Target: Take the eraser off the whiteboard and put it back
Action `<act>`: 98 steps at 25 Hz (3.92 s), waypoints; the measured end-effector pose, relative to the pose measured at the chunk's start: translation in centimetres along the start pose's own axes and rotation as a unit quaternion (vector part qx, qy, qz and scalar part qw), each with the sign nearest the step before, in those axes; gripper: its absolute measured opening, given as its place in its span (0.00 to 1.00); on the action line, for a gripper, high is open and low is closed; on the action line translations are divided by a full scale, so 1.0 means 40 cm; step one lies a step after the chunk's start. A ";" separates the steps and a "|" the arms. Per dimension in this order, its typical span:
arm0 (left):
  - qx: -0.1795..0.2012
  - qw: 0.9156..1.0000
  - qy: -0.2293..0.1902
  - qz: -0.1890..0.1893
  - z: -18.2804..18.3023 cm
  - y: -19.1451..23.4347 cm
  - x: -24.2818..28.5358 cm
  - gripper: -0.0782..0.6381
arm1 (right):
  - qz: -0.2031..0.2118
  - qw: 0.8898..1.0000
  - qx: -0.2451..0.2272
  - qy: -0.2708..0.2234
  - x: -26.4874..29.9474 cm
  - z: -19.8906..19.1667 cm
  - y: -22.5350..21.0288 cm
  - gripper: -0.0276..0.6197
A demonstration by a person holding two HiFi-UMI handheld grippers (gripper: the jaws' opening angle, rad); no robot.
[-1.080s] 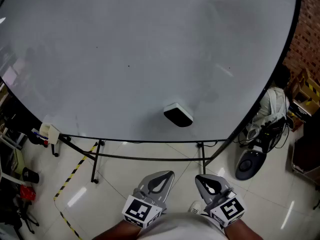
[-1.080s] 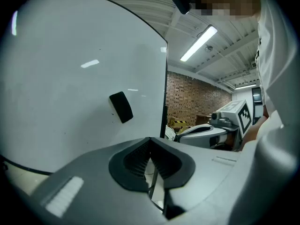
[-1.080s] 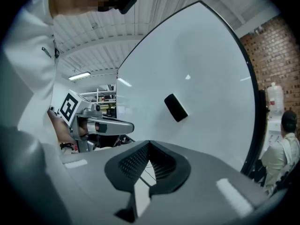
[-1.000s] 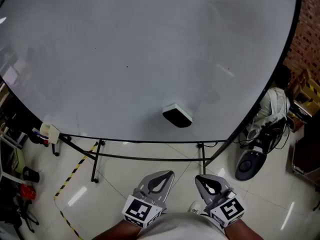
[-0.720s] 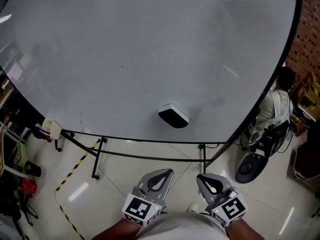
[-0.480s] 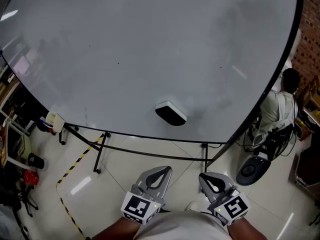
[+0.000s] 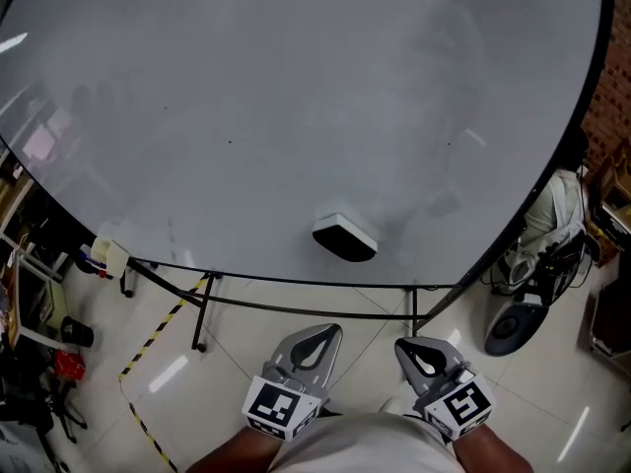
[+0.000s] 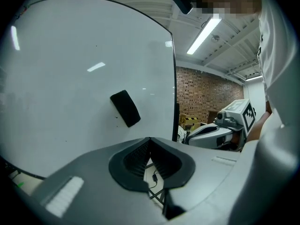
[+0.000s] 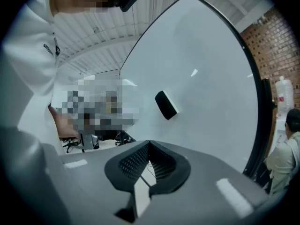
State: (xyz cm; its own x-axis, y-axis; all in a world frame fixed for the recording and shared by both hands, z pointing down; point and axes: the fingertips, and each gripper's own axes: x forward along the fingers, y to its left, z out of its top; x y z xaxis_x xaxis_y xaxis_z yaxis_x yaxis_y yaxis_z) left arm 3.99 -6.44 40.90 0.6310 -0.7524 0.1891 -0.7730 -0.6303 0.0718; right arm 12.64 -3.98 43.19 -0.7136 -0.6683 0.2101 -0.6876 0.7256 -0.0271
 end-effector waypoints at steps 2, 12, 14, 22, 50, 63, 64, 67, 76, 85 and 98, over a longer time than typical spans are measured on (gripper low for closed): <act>0.004 1.000 -0.004 -0.016 0.016 0.037 -0.002 0.13 | -0.019 1.000 0.006 -0.001 0.034 0.009 0.003 0.05; 0.014 0.996 -0.021 -0.090 0.032 0.195 -0.077 0.13 | -0.079 0.997 0.011 0.008 0.212 0.063 0.120 0.05; 0.008 0.995 -0.022 -0.095 0.025 0.220 -0.099 0.13 | -0.084 0.996 0.010 0.008 0.239 0.070 0.139 0.05; -0.010 0.997 -0.026 -0.078 0.016 0.231 -0.100 0.13 | -0.076 0.997 -0.016 0.007 0.241 0.089 0.132 0.05; 0.040 0.997 -0.023 -0.054 0.032 0.187 -0.003 0.13 | -0.093 0.985 -0.146 0.012 0.219 0.153 0.031 0.05; 0.028 0.998 -0.021 -0.055 0.018 0.193 -0.018 0.13 | -0.163 0.943 -0.288 0.037 0.270 0.203 0.001 0.13; 0.027 0.998 -0.022 -0.055 0.018 0.193 -0.018 0.13 | -0.166 0.943 -0.287 0.036 0.274 0.208 -0.003 0.13; 0.034 0.998 -0.019 -0.055 0.015 0.192 -0.019 0.13 | -0.170 0.943 -0.286 0.031 0.287 0.225 -0.010 0.15; 0.034 0.998 -0.017 -0.054 0.009 0.192 -0.029 0.13 | -0.198 0.939 -0.282 0.015 0.309 0.256 -0.042 0.32; 0.033 0.998 -0.010 -0.058 -0.016 0.180 -0.036 0.13 | -0.232 0.930 -0.285 0.005 0.345 0.289 -0.064 0.46; 0.034 0.998 -0.009 -0.053 -0.018 0.191 -0.055 0.13 | -0.271 0.920 -0.284 -0.002 0.393 0.320 -0.092 0.47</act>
State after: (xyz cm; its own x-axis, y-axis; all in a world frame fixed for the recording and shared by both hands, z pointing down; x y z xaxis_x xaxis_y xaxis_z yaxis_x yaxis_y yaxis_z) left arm -3.34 -9.45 41.73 0.7112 -0.6833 0.1654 -0.6955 -0.7181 0.0243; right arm 2.25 -19.24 34.09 -0.2884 -0.9567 0.0392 -0.7623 0.2542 0.5952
